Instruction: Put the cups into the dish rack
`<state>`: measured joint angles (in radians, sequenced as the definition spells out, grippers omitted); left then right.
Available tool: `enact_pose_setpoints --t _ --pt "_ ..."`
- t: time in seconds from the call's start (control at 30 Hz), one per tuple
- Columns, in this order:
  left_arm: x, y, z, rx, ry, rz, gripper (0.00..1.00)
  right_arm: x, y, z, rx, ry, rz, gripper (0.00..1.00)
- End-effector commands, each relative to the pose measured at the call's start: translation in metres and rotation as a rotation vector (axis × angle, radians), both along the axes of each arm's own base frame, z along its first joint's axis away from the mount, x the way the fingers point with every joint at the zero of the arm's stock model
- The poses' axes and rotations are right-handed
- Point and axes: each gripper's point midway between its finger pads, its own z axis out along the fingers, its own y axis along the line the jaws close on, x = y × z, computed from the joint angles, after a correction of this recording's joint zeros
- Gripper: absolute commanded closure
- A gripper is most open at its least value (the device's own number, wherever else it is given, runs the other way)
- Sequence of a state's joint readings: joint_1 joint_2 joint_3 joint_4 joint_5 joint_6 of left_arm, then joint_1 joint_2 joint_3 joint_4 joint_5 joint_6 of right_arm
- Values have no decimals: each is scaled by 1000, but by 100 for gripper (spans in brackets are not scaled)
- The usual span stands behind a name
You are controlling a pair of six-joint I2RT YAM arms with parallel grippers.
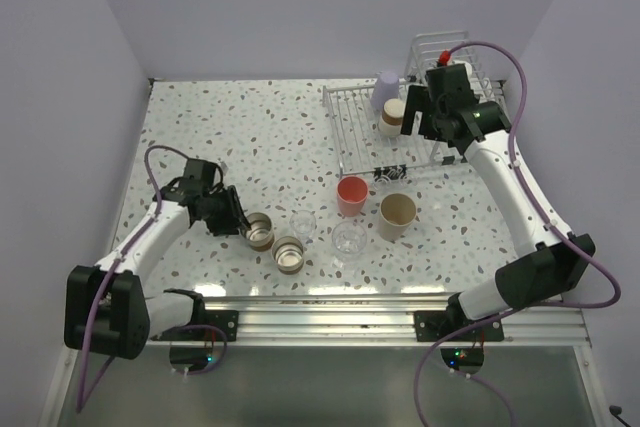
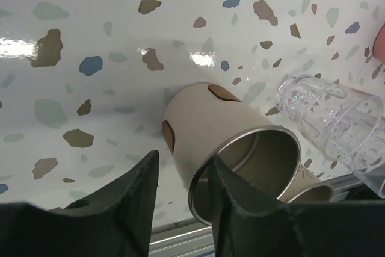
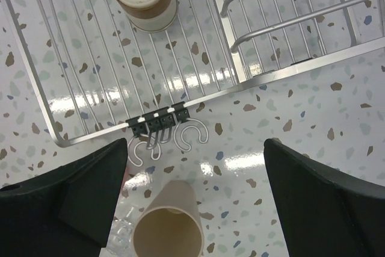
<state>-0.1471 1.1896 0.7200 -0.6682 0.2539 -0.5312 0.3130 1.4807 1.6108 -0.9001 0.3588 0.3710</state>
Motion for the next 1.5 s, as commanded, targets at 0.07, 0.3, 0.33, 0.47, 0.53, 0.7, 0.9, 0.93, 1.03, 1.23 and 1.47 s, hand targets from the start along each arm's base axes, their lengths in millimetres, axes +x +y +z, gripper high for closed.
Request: enact_pose_setpoints --t 0.07,0.3,0.33,0.47,0.53,0.7,0.9,0.93,1.03,1.23,1.47 --pt "11 -21 -5 -4 -19 -69 80 -1 -12 17 -55 -39 -7 2" --pt "39 5 37 126 -98 11 100 2 3 38 35 -86 21 2" --pt "52 8 57 84 -142 35 100 3 9 41 68 -91 24 2" --pt "90 -6 129 -51 -334 31 100 4 65 78 339 -164 207 2" --pt "105 -23 171 -187 -418 -4 100 10 102 109 520 -249 330 2" --pt "130 -71 283 -780 -703 -52 100 -7 193 174 1051 -318 727 2" --pt "120 -75 355 -1216 -888 -92 100 -31 251 196 1190 -269 862 2" --pt "120 -75 358 -1237 -896 -95 100 -36 261 192 1174 -244 880 2" --pt "115 -75 368 -1272 -924 -122 100 -46 291 186 1172 -199 916 2" --pt "105 -76 371 -1279 -933 -147 100 -42 306 185 1230 -208 904 2" --pt "97 -76 363 -1288 -916 -135 100 -40 315 212 1306 -263 930 2"
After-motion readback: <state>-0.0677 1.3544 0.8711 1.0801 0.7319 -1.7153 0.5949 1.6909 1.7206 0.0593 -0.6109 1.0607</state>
